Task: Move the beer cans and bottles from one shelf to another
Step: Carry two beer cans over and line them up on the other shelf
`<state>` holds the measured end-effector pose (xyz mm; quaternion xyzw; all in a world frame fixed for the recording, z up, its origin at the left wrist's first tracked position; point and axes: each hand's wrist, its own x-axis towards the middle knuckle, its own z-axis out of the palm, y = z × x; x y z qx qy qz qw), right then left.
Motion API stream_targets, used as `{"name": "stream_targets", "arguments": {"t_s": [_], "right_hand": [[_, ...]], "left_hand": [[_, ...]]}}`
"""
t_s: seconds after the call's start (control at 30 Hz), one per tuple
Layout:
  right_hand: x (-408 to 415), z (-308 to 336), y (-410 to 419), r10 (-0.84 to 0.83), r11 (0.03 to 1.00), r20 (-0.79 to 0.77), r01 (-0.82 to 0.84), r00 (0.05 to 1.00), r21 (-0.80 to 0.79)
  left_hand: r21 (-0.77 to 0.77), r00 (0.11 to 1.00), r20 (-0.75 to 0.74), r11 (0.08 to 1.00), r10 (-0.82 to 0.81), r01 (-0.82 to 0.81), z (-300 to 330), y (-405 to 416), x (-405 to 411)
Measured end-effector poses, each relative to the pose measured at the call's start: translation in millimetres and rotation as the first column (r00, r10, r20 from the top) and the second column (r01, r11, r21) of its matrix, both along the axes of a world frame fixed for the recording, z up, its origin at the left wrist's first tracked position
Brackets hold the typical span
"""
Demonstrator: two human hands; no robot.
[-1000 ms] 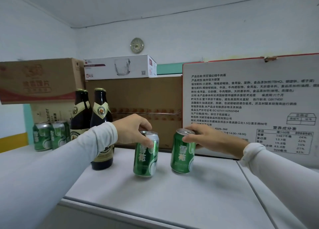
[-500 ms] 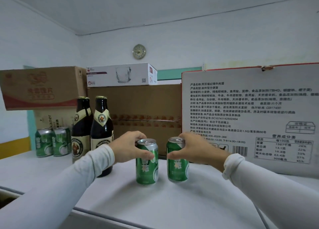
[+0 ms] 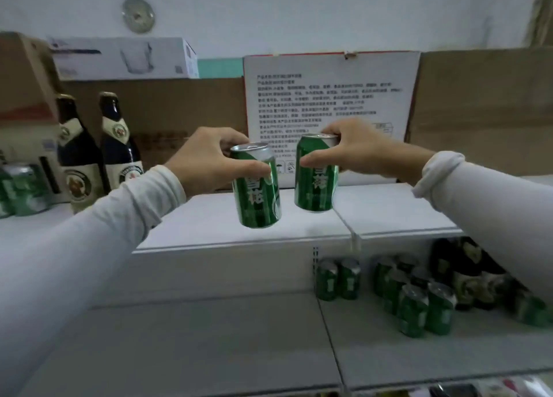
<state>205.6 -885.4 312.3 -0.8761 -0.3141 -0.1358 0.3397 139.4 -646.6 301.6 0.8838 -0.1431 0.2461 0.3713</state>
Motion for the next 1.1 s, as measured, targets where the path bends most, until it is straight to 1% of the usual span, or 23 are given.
{"name": "stream_targets", "arguments": {"t_s": [0.1,0.2,0.27,0.37,0.47,0.6,0.7,0.8,0.9,1.03,1.1], "right_hand": [[-36.5,-14.3,-39.5,-0.115,0.992,-0.005,0.115,0.993,-0.046],[-65.5,-41.9,-76.6,-0.228,0.968,-0.027,0.224,0.973,-0.112],[-81.4,-65.8,-99.2,-0.290,0.950,-0.054,0.281,0.955,-0.137],[-95.8,-103.8,-124.5,-0.339,0.934,-0.109,0.321,0.934,-0.154],[-93.1,-141.2,-142.4,-0.343,0.936,-0.186,0.318,0.921,-0.153],[-65.6,-192.3,-156.2,-0.339,0.937,-0.210,0.310,0.917,-0.158],[-33.3,-231.3,-163.6,-0.299,0.949,-0.231,0.262,0.926,-0.178],[-1.3,-261.1,-165.7,-0.226,0.969,-0.269,0.189,0.936,-0.157],[30.8,-284.0,-164.8,-0.159,0.985,-0.325,0.127,0.932,-0.118],[72.8,-310.5,-154.4,-0.137,0.990,-0.420,0.111,0.897,-0.085],[89.9,-320.9,-147.8,-0.139,0.990,-0.428,0.117,0.893,-0.077]], "left_hand": [[0.005,0.991,0.003,0.991,-0.137,0.137,-18.6,-39.5,-20.9],[-0.004,0.976,0.003,0.976,-0.217,0.217,-47.2,-75.2,-35.1],[0.049,0.964,-0.036,0.963,-0.263,0.264,-71.4,-96.7,-38.4],[0.100,0.944,-0.104,0.941,-0.314,0.324,-112.9,-122.9,-33.1],[0.114,0.933,-0.188,0.937,-0.306,0.331,-154.0,-145.6,-24.0],[0.100,0.939,-0.263,0.962,-0.223,0.256,-206.2,-164.0,3.1],[0.111,0.937,-0.328,0.980,-0.122,0.167,-242.3,-175.3,30.4],[0.075,0.918,-0.395,0.995,-0.033,0.067,-271.3,-184.0,52.7],[0.043,0.909,-0.413,0.998,0.056,-0.042,-293.6,-187.2,70.7],[-0.014,0.880,-0.460,0.990,0.119,-0.141,-315.9,-189.2,96.0],[-0.031,0.880,-0.457,0.986,0.129,-0.161,-323.6,-190.1,111.6]]}}
